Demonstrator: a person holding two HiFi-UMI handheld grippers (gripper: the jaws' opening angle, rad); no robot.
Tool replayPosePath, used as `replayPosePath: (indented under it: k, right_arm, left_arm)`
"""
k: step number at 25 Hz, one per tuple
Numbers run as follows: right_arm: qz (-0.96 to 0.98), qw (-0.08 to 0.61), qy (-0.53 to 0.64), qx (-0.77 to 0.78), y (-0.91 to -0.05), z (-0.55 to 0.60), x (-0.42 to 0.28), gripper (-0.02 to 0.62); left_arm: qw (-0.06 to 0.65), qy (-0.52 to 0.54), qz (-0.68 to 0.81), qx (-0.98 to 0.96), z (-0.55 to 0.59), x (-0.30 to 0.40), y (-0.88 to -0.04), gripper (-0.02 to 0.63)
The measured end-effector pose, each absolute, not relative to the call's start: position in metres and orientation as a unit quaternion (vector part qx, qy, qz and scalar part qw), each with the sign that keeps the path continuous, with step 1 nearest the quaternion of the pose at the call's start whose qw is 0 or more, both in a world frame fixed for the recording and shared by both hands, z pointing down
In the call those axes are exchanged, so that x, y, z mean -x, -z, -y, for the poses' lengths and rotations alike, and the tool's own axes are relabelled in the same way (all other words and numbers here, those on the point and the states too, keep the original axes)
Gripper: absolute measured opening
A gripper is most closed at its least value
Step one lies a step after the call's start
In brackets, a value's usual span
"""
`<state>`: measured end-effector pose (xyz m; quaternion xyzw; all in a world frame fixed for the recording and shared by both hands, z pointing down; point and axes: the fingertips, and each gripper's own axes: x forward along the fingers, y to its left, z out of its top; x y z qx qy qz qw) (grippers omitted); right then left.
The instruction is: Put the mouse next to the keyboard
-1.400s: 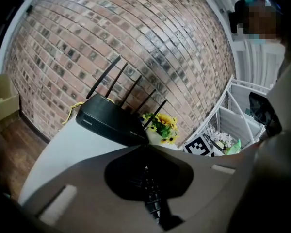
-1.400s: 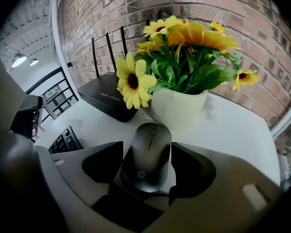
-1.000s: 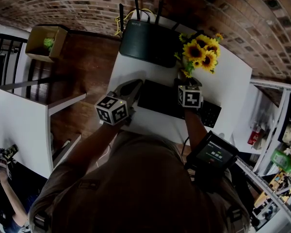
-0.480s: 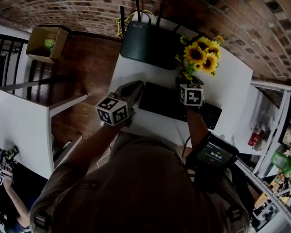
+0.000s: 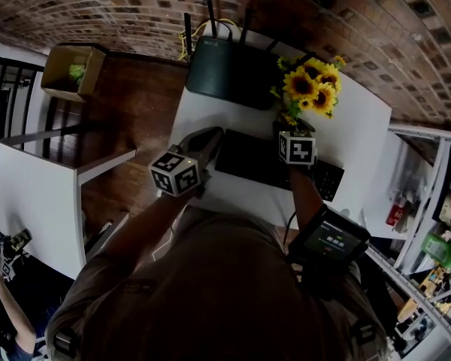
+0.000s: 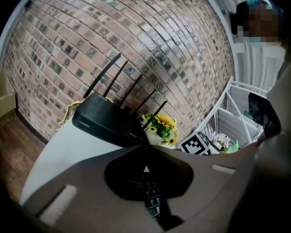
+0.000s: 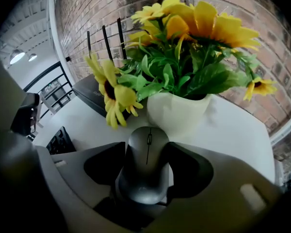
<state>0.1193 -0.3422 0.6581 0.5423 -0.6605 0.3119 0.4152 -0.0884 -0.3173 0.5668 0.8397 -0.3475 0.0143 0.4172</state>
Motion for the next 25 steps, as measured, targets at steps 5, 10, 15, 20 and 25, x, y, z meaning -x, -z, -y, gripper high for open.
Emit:
replayPosePath:
  k: [5,10,15,20,25]
  right_arm:
    - [0.669,0.409,-0.294,-0.546,-0.643,0.341,-0.120,0.293]
    - [0.681,0.388,-0.280,-0.554,-0.628,0.340,-0.120,0.284]
    - [0.686,0.381,-0.280,-0.553,-0.632,0.337,-0.124,0.284]
    - [0.687,0.395,-0.274,-0.544,-0.641,0.344,-0.122,0.284]
    - [0.678,0.422,-0.274,-0.535,-0.653,0.343,-0.121,0.282]
  left_arm:
    - [0.414,-0.016,0.341,-0.844,0.316,0.083,-0.564,0.000]
    - [0.409,-0.017,0.328,-0.851,0.313,0.072,-0.559,0.000]
    - [0.405,-0.015,0.323,-0.855,0.308,0.065,-0.556,0.000]
    - [0.399,-0.012,0.335,-0.853,0.309,0.077,-0.554,0.000]
    - [0.399,-0.010,0.347,-0.849,0.310,0.090,-0.557,0.000]
